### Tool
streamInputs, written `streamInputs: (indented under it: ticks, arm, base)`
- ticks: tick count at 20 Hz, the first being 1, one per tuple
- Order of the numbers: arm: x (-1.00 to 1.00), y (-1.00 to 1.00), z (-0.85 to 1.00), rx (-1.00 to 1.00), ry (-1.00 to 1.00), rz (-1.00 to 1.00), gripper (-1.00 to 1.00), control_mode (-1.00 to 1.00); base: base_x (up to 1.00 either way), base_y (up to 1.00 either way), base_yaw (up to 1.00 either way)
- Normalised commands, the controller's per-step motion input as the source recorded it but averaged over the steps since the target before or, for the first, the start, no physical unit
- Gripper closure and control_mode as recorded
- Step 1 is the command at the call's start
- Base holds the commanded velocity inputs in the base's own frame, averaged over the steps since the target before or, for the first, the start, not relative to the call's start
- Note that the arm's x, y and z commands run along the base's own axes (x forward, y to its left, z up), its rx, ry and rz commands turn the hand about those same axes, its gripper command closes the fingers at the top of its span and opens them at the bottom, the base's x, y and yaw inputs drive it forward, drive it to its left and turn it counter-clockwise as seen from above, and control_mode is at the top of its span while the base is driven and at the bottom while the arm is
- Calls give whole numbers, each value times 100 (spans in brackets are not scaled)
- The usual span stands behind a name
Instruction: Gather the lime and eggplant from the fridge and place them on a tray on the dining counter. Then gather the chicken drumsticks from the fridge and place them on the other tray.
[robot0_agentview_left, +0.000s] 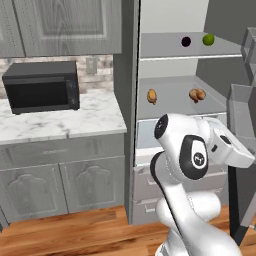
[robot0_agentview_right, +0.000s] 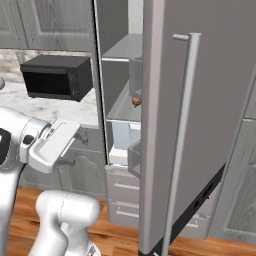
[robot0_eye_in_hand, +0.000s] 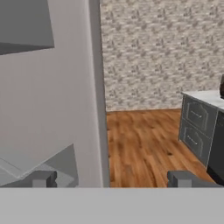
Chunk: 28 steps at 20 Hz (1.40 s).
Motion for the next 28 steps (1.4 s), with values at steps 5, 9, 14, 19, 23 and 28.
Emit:
streamInputs:
  ticks: [5, 9, 14, 19, 23, 28]
  arm:
    - [1, -43, -18, 0, -2, 0, -100, -100]
    - [0, -44, -16, 0, -2, 0, -100, -100]
    - [0, -35, -20, 0, 0, 0, -100, -100]
    - [0, -28, -21, 0, 0, 0, -100, -100]
    - [0, -19, -22, 0, 0, 0, -100, -100]
    - [0, -11, -20, 0, 0, 0, -100, -100]
  base:
    - [0, 0, 0]
    - [0, 0, 0]
    - [0, 0, 0]
    - [0, 0, 0]
    - [0, 0, 0]
    - [0, 0, 0]
